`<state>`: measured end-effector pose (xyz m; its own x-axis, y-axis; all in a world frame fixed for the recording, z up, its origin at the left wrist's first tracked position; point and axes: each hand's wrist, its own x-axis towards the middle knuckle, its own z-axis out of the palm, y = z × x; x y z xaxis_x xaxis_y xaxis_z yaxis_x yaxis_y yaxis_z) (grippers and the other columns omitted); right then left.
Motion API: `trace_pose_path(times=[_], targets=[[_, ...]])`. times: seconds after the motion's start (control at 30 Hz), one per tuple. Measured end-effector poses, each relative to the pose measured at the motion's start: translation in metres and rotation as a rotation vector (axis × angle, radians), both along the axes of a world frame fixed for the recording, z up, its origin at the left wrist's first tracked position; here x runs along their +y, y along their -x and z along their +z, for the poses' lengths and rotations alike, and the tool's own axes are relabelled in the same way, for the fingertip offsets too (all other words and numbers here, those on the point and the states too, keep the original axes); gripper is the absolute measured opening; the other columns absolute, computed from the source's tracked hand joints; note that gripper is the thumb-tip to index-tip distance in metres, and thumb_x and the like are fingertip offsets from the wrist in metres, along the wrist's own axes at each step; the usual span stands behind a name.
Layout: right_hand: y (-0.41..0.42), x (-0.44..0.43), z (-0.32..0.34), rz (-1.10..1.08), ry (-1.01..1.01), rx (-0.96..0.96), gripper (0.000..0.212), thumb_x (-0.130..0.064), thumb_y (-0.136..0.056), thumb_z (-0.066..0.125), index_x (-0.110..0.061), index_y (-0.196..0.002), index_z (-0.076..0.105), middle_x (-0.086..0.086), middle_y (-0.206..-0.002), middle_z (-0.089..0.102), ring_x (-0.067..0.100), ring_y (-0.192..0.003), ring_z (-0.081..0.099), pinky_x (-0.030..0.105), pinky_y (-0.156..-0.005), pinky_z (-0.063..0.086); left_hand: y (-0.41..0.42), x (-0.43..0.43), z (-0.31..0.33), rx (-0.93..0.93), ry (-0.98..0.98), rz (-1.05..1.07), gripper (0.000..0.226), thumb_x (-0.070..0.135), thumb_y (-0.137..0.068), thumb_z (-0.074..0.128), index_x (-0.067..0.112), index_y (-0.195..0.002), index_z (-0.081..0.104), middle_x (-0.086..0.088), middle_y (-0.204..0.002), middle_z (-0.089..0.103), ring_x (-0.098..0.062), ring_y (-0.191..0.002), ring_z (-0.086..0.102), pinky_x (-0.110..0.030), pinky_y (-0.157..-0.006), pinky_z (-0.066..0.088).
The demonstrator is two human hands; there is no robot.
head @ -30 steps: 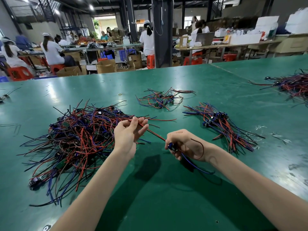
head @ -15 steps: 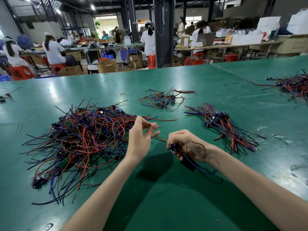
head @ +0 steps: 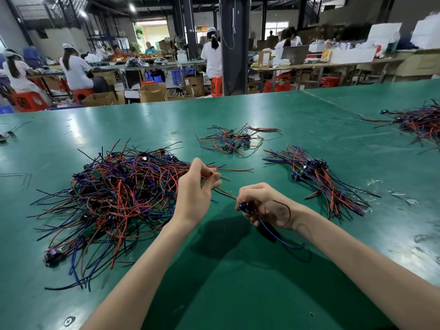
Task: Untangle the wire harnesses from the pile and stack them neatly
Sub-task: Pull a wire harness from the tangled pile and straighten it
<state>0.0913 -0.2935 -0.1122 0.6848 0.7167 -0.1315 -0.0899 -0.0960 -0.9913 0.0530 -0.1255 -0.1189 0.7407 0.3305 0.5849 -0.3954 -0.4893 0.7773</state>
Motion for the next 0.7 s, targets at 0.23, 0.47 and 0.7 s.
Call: trace_pose_path(times=[0.23,0.47,0.7], targets=[[-0.002,-0.005,-0.002,0.026,0.055,-0.013,0.013,-0.017,-0.065,0.055,-0.012,-0.055,0.062,0.003,-0.051,0.049,0.013,-0.043,0.047,0.017,-0.039,0.036,0.001,0.0,0.005,0.077,0.391,-0.104,0.02,-0.001,-0.091,0.056,0.006,-0.076,0.044,-0.015,-0.077,0.061,-0.02,-0.075,0.065,-0.032,-0.067,0.059],[-0.004,-0.002,-0.003,0.041,0.119,0.059,0.028,-0.007,-0.083,0.053,-0.009,-0.057,0.065,0.005,-0.052,0.054,0.014,-0.041,0.049,0.019,-0.04,0.041,0.005,0.008,0.013,0.051,0.816,-0.101,0.016,0.007,-0.094,0.055,0.009,-0.08,0.046,-0.004,-0.064,0.068,-0.017,-0.058,0.067,-0.026,-0.049,0.055],[-0.003,-0.001,0.002,0.031,0.133,0.067,0.031,-0.006,-0.087,0.051,-0.008,-0.059,0.064,0.009,-0.059,0.058,0.016,-0.044,0.051,0.022,-0.041,0.044,0.007,0.012,0.02,0.07,1.03,-0.116,0.013,0.007,-0.091,0.058,0.008,-0.081,0.05,-0.007,-0.064,0.069,-0.016,-0.057,0.068,-0.02,-0.049,0.054]])
